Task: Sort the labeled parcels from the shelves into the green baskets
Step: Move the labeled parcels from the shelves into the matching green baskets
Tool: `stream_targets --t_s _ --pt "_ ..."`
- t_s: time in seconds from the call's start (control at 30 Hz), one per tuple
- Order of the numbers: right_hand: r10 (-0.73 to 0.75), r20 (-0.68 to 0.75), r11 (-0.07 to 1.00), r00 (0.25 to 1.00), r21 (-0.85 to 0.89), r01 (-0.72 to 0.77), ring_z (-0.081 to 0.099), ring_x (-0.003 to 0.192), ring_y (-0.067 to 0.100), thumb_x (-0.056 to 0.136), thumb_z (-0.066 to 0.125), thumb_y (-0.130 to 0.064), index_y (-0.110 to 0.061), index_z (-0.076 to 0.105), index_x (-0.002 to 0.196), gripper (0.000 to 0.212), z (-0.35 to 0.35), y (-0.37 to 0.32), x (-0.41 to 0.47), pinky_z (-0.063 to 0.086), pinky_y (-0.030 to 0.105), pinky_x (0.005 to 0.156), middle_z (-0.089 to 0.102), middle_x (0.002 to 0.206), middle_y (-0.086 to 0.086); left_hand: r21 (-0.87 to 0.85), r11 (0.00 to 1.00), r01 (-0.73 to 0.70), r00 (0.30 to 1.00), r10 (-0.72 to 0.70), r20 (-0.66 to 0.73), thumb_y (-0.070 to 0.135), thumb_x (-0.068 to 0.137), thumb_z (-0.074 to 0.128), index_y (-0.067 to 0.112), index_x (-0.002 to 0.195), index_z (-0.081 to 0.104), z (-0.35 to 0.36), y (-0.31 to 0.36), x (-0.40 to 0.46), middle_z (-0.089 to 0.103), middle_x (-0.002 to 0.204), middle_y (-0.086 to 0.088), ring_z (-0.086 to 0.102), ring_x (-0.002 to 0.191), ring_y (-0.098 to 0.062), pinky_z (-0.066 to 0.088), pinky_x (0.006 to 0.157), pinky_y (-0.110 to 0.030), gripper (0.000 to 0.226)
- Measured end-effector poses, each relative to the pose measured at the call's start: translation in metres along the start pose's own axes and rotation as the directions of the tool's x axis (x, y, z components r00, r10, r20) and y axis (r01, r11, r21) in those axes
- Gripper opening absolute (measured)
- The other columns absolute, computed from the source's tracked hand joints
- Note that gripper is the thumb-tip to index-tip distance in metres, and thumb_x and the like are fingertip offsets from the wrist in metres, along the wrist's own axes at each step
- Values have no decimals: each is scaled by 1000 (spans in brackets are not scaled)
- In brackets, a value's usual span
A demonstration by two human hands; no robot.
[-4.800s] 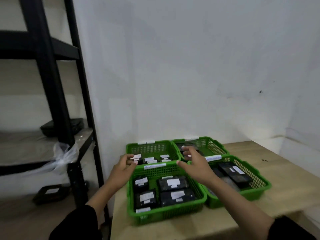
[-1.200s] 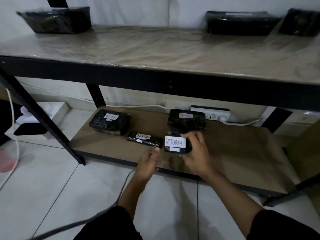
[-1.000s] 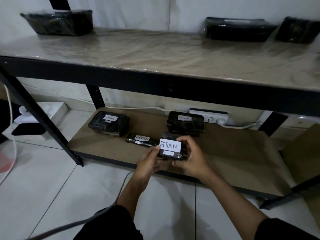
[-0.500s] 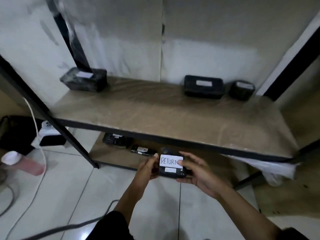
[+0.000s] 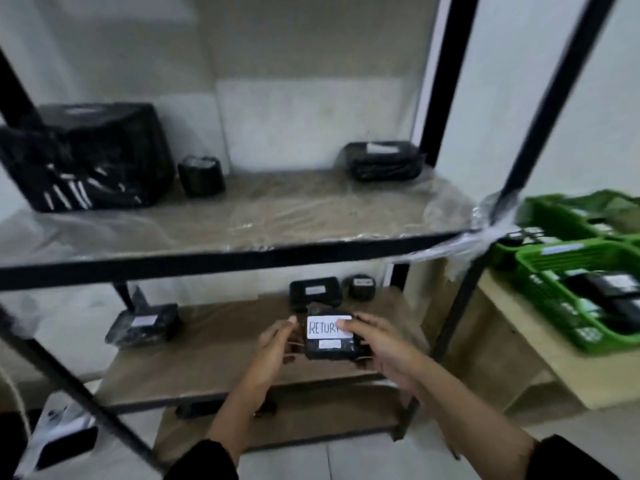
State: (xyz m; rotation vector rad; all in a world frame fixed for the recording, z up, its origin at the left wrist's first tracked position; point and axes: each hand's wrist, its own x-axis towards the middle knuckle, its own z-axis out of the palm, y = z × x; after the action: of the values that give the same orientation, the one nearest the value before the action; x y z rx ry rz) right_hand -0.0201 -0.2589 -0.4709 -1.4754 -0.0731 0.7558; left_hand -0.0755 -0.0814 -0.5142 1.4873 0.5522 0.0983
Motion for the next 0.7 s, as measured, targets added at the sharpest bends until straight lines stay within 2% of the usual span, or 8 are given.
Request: stream_targets --t_s 0.07,0.23,0.37,0.5,0.7 --pt "-49 -49 999 998 -11 48 63 79 19 85 66 -25 -16 69 99 17 -16 -23 -17 48 24 52 71 94 8 34 997 -66 997 64 51 29 95 48 18 84 64 18 28 -1 68 78 -3 60 71 -15 42 61 -26 23" --pt "-125 -146 992 981 12 128 65 81 19 85 67 -26 -13 68 103 23 -64 -52 -55 49 25 54 72 95 9 90 987 -134 980 118 161 24 98 41 14 88 61 72 71 -2 65 75 -3 58 66 -14 35 57 -22 25" --pt "-184 -243 981 953 15 193 63 69 11 86 66 -26 -18 67 92 11 -133 -60 -99 47 25 56 71 78 -4 119 978 -173 956 137 261 24 98 42 16 89 64 155 83 -19 66 77 -1 57 68 -13 37 59 -23 25" --pt "-201 -310 978 929 -9 208 62 59 10 87 64 -22 -16 65 91 7 -205 -59 -138 47 21 49 68 72 -4 120 976 -179 933 130 337 20 98 42 17 78 57 235 85 -38 64 70 0 58 58 -9 37 52 -18 26" --pt "-177 -409 983 895 -28 182 60 69 17 86 66 -23 -18 62 86 7 -304 -50 -185 48 31 64 66 74 0 167 966 -197 889 104 446 18 98 41 15 82 56 331 79 -58 63 71 1 57 52 -4 35 50 -16 22"
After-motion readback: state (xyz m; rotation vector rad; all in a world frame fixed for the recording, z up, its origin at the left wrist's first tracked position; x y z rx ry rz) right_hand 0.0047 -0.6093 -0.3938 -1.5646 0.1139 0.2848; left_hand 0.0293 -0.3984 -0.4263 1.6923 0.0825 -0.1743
